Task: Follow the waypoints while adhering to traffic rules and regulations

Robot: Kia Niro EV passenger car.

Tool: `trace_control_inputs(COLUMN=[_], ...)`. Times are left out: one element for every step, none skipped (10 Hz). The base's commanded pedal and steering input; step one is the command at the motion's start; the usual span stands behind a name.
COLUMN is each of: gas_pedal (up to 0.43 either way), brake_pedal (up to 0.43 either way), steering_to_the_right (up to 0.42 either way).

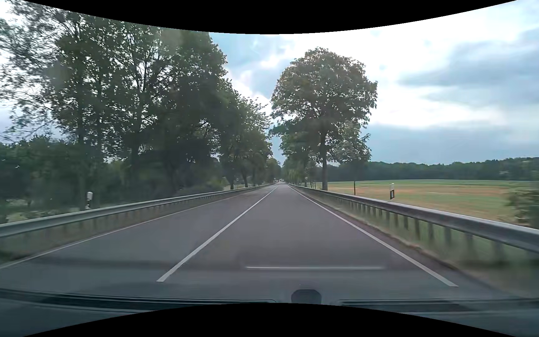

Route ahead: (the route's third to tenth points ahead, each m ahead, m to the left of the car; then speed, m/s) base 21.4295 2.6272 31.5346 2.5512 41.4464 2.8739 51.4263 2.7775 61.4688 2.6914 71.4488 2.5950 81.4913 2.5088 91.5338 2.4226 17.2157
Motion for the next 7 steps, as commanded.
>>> trace_control_inputs(gas_pedal=[0.138, 0.138, 0.138, 0.138, 0.138, 0.138, 0.138], brake_pedal=[0.0, 0.0, 0.0, 0.0, 0.0, 0.0, 0.0], steering_to_the_right=[-0.002, -0.002, -0.002, -0.002, -0.003, -0.002, -0.003])
